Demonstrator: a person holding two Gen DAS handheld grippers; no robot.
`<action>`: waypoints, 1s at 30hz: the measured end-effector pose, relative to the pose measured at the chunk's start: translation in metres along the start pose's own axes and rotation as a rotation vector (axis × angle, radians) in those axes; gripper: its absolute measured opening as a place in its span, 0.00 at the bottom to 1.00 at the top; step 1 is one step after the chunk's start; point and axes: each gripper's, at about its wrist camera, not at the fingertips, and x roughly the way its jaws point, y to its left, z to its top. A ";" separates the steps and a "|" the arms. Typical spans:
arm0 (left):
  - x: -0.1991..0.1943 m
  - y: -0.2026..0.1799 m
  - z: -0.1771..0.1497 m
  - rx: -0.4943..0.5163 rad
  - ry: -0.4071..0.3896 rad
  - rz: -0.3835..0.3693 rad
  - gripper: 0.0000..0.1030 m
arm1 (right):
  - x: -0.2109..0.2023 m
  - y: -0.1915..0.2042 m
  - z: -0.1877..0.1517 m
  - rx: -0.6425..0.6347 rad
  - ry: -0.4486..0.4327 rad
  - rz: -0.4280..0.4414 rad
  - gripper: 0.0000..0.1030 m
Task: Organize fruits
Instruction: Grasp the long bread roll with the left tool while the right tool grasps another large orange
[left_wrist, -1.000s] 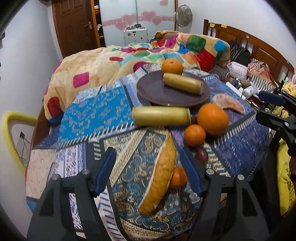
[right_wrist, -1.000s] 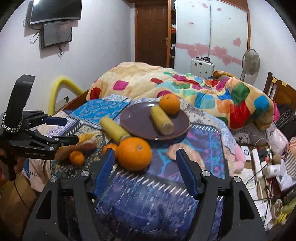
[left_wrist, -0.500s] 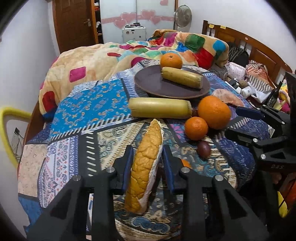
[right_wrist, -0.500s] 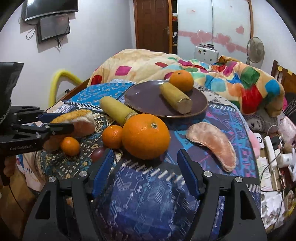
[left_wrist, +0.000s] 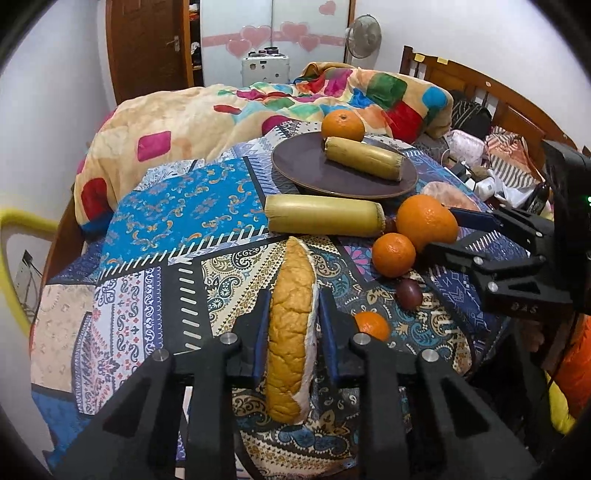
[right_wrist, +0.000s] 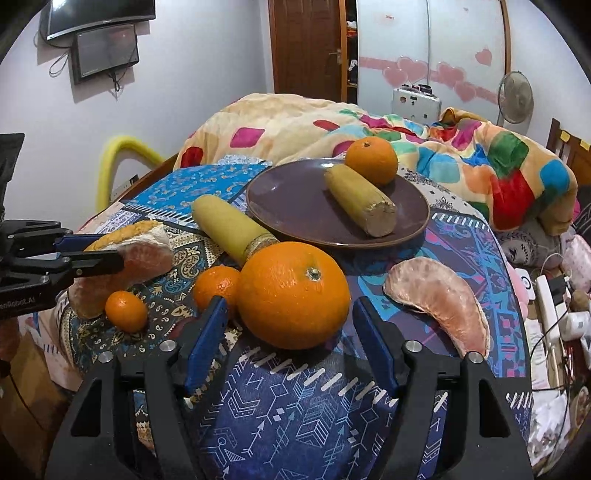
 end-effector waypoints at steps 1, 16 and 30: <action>-0.001 -0.001 0.000 0.003 -0.002 0.003 0.24 | -0.001 0.000 0.000 -0.002 -0.002 -0.007 0.57; -0.023 -0.004 0.021 -0.008 -0.059 0.020 0.23 | -0.022 -0.007 0.007 0.008 -0.037 -0.011 0.50; -0.034 -0.019 0.032 0.014 -0.097 0.006 0.23 | -0.007 -0.007 -0.001 -0.008 0.042 0.054 0.64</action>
